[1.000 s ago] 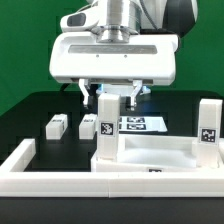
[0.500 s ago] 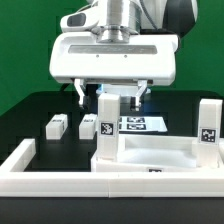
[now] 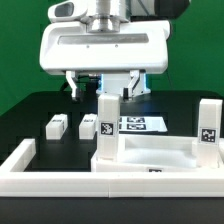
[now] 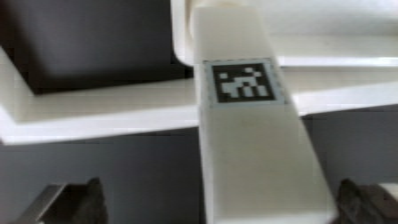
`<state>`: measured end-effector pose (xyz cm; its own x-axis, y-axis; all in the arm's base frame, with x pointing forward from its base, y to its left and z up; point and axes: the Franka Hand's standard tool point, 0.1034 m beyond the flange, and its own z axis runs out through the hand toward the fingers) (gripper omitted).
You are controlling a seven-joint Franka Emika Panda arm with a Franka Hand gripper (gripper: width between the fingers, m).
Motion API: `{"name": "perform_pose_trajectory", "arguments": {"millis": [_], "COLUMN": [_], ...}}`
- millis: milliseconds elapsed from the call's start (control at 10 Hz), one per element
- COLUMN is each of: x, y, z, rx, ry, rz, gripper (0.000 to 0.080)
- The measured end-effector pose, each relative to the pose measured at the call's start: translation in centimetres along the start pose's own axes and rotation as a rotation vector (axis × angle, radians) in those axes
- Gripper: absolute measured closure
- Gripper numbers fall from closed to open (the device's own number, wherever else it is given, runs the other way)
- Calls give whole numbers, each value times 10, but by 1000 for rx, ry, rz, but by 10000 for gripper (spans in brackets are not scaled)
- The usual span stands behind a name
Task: Assemble desk
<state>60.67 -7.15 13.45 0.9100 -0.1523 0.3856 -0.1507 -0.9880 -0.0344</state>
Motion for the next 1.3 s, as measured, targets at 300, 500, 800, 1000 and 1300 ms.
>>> {"name": "perform_pose_trajectory", "arguments": {"millis": [300,500,800,1000,1300], "x": [2,-4,-11,-11,-12], "y": [-14,-22,-2,2,0], "z": [2,14,26,26,26], "rx": [57,78,54,48,35], "ry": [-178,-286,-298,-297,-301], "rz": [32,37,21,38,150], "gripper": [151,151,151,151,452]}}
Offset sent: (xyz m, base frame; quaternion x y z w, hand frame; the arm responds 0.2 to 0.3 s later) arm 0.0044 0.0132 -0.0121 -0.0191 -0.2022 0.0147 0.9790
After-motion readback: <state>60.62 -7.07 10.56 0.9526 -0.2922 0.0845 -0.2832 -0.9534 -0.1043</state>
